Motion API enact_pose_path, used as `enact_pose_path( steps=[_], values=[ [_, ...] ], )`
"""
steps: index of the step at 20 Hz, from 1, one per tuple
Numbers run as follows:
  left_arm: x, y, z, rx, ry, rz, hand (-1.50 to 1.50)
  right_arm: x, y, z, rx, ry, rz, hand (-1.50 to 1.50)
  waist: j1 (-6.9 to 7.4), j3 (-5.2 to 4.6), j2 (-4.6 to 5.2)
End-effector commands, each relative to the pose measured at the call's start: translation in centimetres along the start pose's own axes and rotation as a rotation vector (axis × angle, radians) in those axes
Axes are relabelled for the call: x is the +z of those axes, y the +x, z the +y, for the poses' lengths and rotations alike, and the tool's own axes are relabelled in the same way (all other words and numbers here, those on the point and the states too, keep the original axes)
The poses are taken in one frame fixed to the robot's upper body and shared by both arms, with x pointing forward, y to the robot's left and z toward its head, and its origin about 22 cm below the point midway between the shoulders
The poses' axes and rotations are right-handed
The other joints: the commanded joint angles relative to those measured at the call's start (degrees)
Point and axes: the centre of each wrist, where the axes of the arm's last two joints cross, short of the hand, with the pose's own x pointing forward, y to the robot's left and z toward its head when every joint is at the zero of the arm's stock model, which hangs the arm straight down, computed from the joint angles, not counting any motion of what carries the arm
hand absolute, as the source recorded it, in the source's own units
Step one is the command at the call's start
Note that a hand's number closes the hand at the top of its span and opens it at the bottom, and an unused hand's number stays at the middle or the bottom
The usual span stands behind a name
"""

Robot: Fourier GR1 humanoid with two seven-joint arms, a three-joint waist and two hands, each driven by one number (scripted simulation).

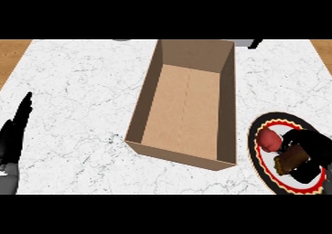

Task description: Pick the sweet potato from the plate and place it in the cardboard box

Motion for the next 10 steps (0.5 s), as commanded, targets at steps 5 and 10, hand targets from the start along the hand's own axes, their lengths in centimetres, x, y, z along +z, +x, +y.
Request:
enact_pose_path(
  steps=[5, 10],
  values=[
    [-0.6, 0.8, 0.4, 0.015, -0.024, -0.035, 0.00, -1.3, 0.9, -4.4, 0.133, -0.161, -0.322, 1.50, 2.35, 0.77, 0.94],
    [-0.9, 1.4, -1.0, 0.012, -0.039, -0.055, 0.00, -1.1, 2.6, -9.6, 0.224, -0.315, -0.711, 1.50, 4.13, 0.94, 1.59]
  ],
)
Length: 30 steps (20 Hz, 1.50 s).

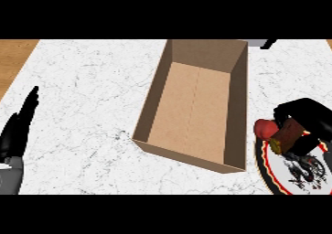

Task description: Pick the sweet potato from the plate and place it in the cardboard box

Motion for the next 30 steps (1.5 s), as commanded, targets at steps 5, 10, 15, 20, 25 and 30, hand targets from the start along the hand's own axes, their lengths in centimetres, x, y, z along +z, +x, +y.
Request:
enact_pose_path(
  steps=[5, 10, 15, 20, 25, 30],
  values=[
    [-0.3, 0.3, 0.3, -0.017, 0.008, -0.002, 0.00, -0.8, -4.5, -8.6, 0.077, -0.292, -0.304, 1.50, 0.09, -0.01, 0.12],
    [-1.2, 1.2, 0.8, -0.001, 0.010, 0.003, 0.00, -1.9, -4.5, -10.5, 0.050, -0.522, -0.501, 1.50, -1.02, -0.06, -0.07],
    [-0.3, -0.5, 0.9, -0.018, 0.036, 0.040, 0.00, -4.1, -1.4, -15.1, -0.025, -0.485, -0.665, 1.50, -2.26, -0.26, -0.67],
    [0.1, -0.3, 0.9, -0.020, 0.030, 0.044, 0.00, -7.1, 3.1, -14.4, -0.126, -0.398, -0.736, 1.50, -2.89, -0.27, -0.94],
    [-0.3, 0.1, 0.0, -0.014, 0.042, 0.041, 0.00, -8.5, 7.2, -17.6, -0.254, -0.351, -0.749, 1.50, -3.11, -0.28, -0.97],
    [0.6, -1.2, 0.6, -0.020, 0.015, 0.056, 0.00, -11.1, 13.0, -15.3, -0.348, -0.306, -0.733, 1.50, -3.10, -0.28, -0.90]
  ],
)
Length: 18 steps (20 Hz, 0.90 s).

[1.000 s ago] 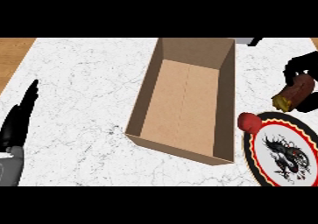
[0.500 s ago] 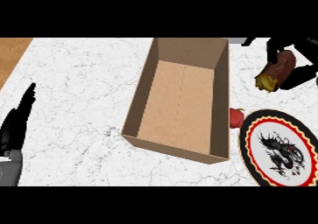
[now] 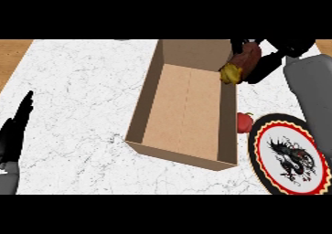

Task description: Pick the sweet potato from the plate and place it in the cardboard box

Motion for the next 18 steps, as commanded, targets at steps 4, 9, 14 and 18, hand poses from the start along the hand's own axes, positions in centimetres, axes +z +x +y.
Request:
enact_pose_path(
  steps=[4, 9, 14, 18],
  values=[
    [0.1, 1.5, 1.2, -0.005, 0.011, 0.002, 0.00, -6.3, 4.1, 3.8, -0.121, 0.063, 0.061, 1.50, 0.05, 0.02, -0.03],
    [-0.3, 0.9, -0.6, 0.015, 0.004, -0.009, 0.00, -9.1, 3.5, 7.7, -0.144, 0.083, 0.087, 1.50, 0.47, 0.02, 0.33],
    [-0.7, 0.4, 0.2, 0.009, -0.006, -0.024, 0.00, -12.7, 5.8, 11.5, -0.096, 0.099, 0.133, 1.50, 1.02, -0.01, 0.53],
    [-1.2, 1.1, 1.5, 0.003, -0.037, -0.038, 0.00, -11.9, 4.1, 14.0, -0.057, 0.060, 0.226, 1.50, 2.09, 0.00, 0.72]
  ],
)
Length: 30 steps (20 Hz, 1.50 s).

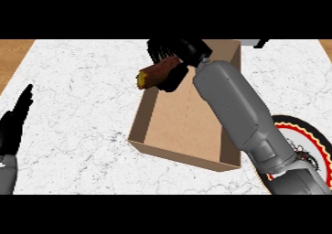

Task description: Pick the sweet potato from the plate and place it in the cardboard box

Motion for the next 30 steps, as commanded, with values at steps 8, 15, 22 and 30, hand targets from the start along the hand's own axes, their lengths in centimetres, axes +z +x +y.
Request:
enact_pose_path(
  steps=[8, 15, 22, 30],
  values=[
    [-0.1, 0.0, 0.0, -0.002, -0.009, -0.005, 0.00, -0.8, -1.7, 3.2, -0.144, 0.076, 0.167, -1.50, 1.34, 0.01, 0.30],
    [-0.9, 1.5, -1.1, 0.014, -0.025, -0.025, 0.00, 0.4, -3.1, 4.6, -0.229, -0.131, 0.028, -1.50, 2.25, 0.04, 0.54],
    [0.3, -0.5, -2.2, -0.008, 0.011, -0.006, 0.00, -0.2, -3.1, -0.9, -0.474, -0.298, 0.006, -1.50, 0.47, 0.03, 0.46],
    [1.3, 1.0, -1.9, 0.004, -0.007, -0.021, 0.00, 7.8, -10.1, -8.7, -0.537, -0.349, 0.031, -1.50, 0.83, 0.11, 0.49]
  ],
)
